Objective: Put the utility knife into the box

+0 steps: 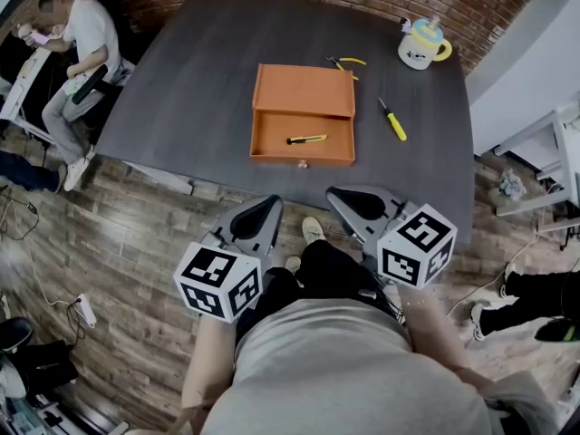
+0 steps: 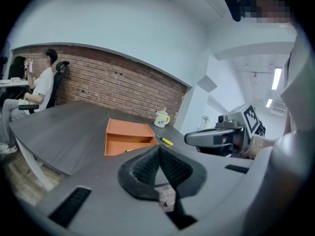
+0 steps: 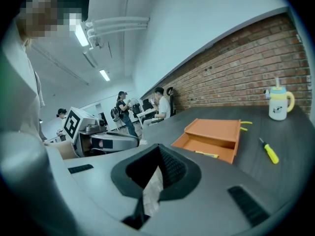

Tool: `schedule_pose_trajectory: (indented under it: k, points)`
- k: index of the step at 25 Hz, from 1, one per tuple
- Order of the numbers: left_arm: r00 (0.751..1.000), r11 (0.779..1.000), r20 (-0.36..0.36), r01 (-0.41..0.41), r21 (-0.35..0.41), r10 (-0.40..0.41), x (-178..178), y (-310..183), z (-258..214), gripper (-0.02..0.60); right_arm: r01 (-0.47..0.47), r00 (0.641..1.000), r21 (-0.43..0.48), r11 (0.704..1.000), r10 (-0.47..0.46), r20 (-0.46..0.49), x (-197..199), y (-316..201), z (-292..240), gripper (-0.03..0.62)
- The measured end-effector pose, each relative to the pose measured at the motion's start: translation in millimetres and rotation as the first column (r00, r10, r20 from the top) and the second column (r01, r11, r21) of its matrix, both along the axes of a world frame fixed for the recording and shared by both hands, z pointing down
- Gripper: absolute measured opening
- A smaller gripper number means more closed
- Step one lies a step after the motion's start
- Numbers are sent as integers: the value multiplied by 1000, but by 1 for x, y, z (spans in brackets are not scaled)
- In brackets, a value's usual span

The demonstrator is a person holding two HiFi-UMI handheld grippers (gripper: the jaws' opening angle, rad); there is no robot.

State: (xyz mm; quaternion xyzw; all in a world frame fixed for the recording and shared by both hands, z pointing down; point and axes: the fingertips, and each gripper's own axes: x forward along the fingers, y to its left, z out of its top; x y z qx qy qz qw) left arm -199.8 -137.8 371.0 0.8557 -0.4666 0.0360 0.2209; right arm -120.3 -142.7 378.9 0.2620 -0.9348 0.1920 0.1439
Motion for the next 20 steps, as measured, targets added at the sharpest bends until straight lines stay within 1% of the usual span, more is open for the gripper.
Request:
schedule_pose_trajectory:
  k: [4,10,20]
  points:
    - [1000,1000,1,5,-6,-5,0,-1,2,20,-20,1000,15,1000,21,-18,4,-4,1,5]
    - [1000,1000,3,6,-20,-6,0,0,6,20,-18,1000,9,1000,18,-22,4,-4,2,5]
    - [1000,999,4,-16,-33,16,5,8,10,20,22,999,4,1000,-22,-33,-5,9,5,5]
